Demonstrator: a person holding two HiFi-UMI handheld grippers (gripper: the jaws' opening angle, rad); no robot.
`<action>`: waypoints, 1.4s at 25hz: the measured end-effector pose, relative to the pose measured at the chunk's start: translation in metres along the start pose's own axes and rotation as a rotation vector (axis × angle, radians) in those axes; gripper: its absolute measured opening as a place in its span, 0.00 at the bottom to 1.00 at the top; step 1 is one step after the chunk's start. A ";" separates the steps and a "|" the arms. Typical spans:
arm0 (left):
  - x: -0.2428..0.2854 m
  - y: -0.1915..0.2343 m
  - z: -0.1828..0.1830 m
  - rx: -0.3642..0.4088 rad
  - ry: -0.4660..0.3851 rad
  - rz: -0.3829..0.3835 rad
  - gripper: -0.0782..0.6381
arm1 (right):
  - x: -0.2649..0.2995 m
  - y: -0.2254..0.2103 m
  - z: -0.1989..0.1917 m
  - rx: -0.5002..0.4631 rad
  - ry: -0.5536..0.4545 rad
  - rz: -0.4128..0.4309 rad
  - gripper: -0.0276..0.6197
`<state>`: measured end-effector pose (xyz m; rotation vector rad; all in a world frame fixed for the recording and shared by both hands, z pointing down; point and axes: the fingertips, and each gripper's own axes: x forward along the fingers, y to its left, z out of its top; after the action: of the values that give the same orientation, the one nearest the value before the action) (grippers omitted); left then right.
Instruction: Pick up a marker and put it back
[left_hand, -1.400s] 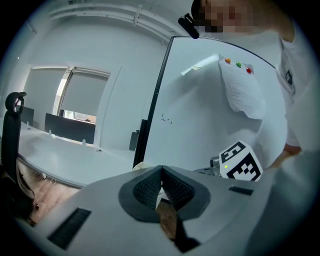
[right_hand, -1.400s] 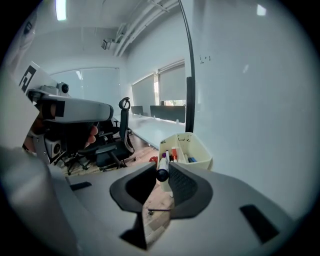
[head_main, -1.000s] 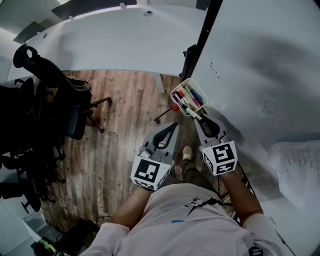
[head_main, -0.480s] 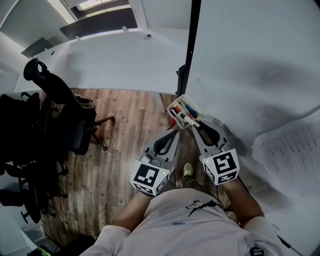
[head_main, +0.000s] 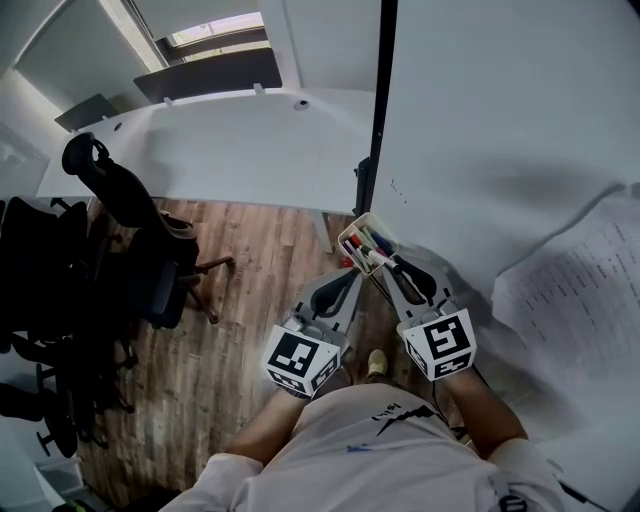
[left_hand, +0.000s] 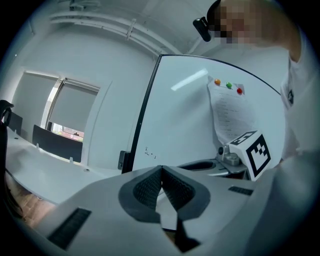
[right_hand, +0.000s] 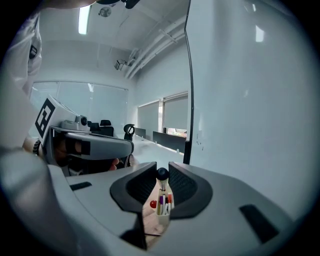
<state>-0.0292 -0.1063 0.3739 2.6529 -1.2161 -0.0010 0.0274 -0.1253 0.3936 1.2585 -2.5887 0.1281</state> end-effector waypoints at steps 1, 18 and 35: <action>0.000 -0.001 0.000 0.007 0.002 -0.001 0.12 | 0.000 0.000 0.001 -0.001 -0.001 0.001 0.17; -0.002 0.004 -0.004 -0.008 -0.002 0.024 0.12 | 0.000 0.001 -0.001 -0.009 0.005 -0.002 0.17; -0.004 0.014 -0.015 -0.018 0.018 0.034 0.12 | 0.014 0.002 -0.018 0.003 0.041 -0.007 0.17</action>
<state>-0.0412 -0.1093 0.3911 2.6107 -1.2499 0.0172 0.0213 -0.1311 0.4152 1.2522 -2.5505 0.1554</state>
